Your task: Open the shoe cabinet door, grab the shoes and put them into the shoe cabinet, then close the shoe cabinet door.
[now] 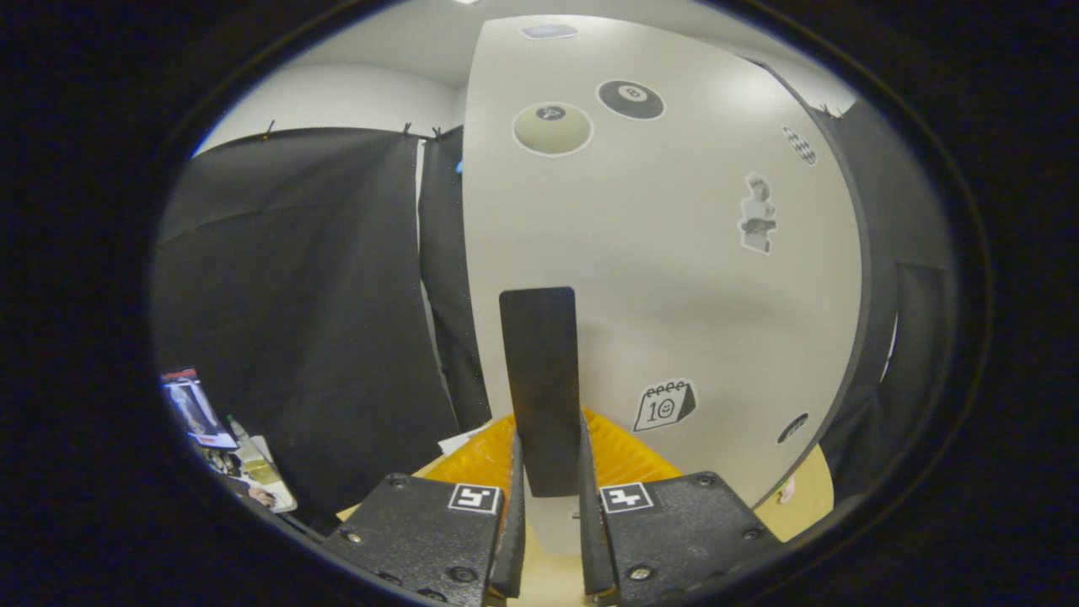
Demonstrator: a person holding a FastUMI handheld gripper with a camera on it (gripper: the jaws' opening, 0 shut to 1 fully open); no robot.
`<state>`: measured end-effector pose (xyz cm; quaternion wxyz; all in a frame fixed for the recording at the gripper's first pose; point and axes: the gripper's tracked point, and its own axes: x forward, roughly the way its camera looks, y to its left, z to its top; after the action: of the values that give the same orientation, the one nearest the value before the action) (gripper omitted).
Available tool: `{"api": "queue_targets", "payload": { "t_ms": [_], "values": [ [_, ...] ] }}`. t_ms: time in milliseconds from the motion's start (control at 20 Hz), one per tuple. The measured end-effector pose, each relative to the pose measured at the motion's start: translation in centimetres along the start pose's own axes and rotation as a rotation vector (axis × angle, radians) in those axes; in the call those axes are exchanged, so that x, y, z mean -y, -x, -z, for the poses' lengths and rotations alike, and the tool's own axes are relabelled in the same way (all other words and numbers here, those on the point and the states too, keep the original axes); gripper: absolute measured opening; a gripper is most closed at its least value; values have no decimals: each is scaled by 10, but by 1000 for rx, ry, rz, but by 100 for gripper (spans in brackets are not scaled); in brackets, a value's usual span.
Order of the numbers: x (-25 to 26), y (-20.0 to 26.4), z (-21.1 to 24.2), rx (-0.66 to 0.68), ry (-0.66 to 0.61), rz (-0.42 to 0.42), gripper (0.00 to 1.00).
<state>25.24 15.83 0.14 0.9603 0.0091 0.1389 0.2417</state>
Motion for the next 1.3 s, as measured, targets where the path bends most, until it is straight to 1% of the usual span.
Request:
{"api": "queue_targets", "payload": {
  "t_ms": [150,400,600,800,900,1050,1300],
  "values": [
    [5,20,4,8,-15,-47,30],
    [19,46,8,35,-30,-89,30],
    [33,73,10,74,-25,-68,30],
    [47,99,15,103,-54,-41,30],
    [57,109,15,116,-61,-3,29],
    [73,121,15,138,-9,91,29],
    [92,125,13,165,15,290,28]
  ]
}}
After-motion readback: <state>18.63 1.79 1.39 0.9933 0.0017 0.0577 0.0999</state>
